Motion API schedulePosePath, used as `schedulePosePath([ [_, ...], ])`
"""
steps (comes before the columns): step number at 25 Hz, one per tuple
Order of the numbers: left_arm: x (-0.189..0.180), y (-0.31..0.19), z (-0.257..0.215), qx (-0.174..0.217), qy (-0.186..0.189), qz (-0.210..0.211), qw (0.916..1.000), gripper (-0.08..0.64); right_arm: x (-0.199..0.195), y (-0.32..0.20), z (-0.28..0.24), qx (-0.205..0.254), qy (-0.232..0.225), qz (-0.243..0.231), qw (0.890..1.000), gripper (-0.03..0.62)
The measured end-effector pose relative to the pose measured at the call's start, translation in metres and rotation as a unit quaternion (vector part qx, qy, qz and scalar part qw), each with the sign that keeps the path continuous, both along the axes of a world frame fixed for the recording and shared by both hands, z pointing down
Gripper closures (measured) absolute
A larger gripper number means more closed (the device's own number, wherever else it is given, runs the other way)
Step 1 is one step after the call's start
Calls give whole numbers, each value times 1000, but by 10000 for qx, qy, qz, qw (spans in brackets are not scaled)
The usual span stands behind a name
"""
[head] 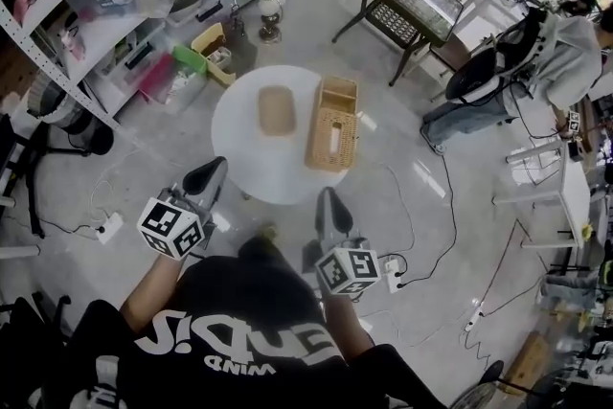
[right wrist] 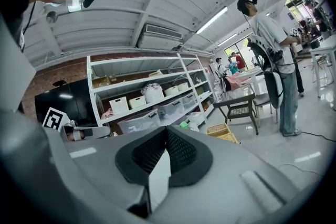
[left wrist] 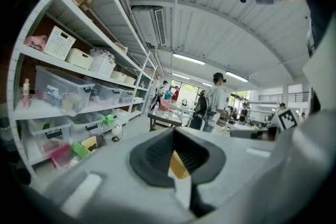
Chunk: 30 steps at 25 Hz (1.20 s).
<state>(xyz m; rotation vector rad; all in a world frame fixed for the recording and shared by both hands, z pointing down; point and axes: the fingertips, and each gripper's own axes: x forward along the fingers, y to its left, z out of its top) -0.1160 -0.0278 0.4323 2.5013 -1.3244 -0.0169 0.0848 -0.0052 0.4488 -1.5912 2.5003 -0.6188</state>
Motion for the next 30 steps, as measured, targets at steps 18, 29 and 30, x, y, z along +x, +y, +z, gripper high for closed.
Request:
schedulePosePath([
  [18,13,-95,34,-614,-22,-44,9981,496,5,-87,17,-258,-147,-94,9995,593],
  [29,22,-145,85,-1283,77,375,9910,302,6,-105,17,-244,-99,198,9995,593],
  [30,23,-149,91,-1341,46,403,9901,289,7,-105,19,-261,-93,237,9993,592],
])
